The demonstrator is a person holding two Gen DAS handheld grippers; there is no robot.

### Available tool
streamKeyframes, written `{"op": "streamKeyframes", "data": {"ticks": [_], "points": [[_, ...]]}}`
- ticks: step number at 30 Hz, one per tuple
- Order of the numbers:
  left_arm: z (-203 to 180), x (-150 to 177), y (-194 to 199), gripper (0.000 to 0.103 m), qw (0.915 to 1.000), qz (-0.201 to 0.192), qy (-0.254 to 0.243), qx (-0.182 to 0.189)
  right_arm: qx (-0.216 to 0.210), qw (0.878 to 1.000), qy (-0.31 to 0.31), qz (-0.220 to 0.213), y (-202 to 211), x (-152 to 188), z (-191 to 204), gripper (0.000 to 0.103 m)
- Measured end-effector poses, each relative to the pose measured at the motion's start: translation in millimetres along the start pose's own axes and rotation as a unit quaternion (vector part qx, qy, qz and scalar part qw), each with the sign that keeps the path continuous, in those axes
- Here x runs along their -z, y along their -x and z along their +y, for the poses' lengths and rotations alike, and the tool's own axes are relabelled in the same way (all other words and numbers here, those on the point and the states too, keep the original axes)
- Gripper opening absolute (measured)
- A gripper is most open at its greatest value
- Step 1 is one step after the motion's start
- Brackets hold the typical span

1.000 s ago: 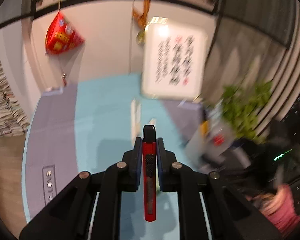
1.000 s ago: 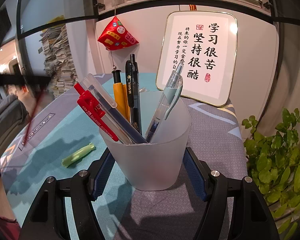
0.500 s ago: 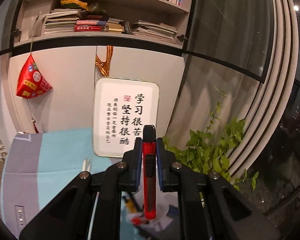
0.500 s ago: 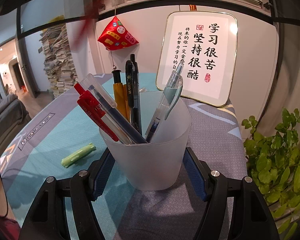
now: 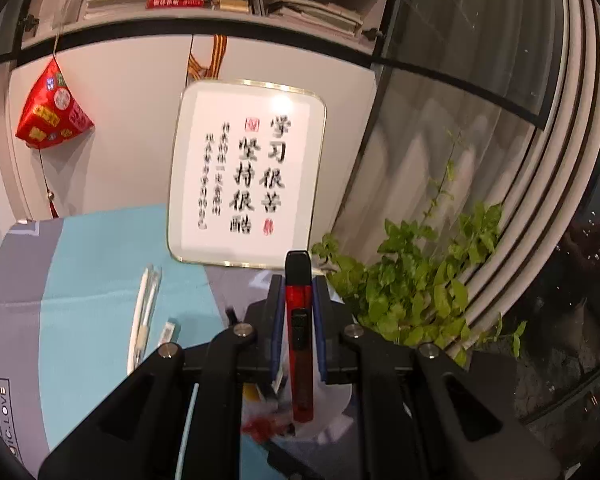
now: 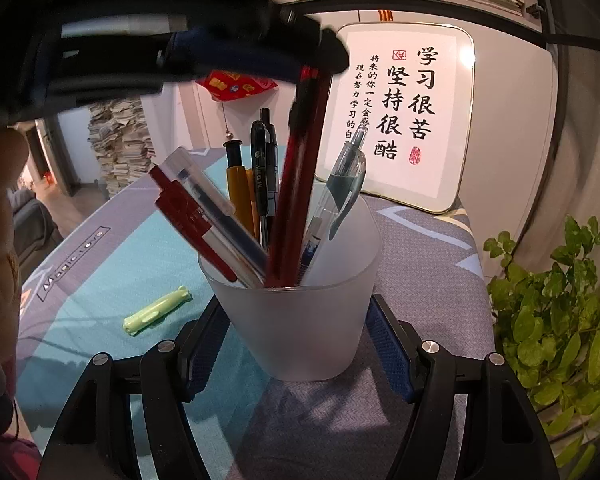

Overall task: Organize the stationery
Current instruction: 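Lower the red box cutter into the held cup and open the left gripper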

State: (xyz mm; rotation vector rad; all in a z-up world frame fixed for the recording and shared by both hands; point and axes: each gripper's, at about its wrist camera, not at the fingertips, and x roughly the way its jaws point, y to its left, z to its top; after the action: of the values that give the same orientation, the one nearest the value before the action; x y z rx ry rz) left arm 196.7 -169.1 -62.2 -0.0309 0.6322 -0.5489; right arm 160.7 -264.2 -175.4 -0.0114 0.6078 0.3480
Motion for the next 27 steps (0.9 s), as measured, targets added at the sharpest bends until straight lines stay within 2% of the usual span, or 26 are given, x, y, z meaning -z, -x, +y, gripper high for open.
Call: {"op": "streamKeyframes", "data": {"ticks": [10, 13, 16, 18, 21, 24, 27], "points": [[8, 13, 19, 0.014, 0.9994, 0.029, -0.004, 0.019, 0.002, 1.0, 0.003, 0.0, 0, 0, 2, 0.071], [13, 13, 30, 0.027, 0.9996, 0.023, -0.013, 0.008, 0.001, 1.0, 0.001, 0.0, 0, -1, 1, 0.071], [24, 12, 43, 0.03, 0.9999, 0.013, -0.008, -0.006, 0.003, 1.0, 0.003, 0.0, 0, -1, 2, 0.071], [39, 12, 49, 0.034, 0.9996, 0.006, 0.005, -0.028, 0.002, 1.0, 0.003, 0.0, 0, -1, 2, 0.071], [71, 17, 47, 0.034, 0.9954, 0.009, 0.019, -0.094, 0.003, 1.0, 0.003, 0.0, 0, -1, 2, 0.071], [101, 28, 27, 0.034, 0.9891, 0.047, 0.027, -0.137, 0.003, 1.0, 0.004, 0.0, 0, -1, 2, 0.071], [119, 43, -2, 0.032, 0.9842, 0.104, 0.027, -0.141, 0.002, 1.0, 0.002, 0.001, -1, -1, 1, 0.071]]}}
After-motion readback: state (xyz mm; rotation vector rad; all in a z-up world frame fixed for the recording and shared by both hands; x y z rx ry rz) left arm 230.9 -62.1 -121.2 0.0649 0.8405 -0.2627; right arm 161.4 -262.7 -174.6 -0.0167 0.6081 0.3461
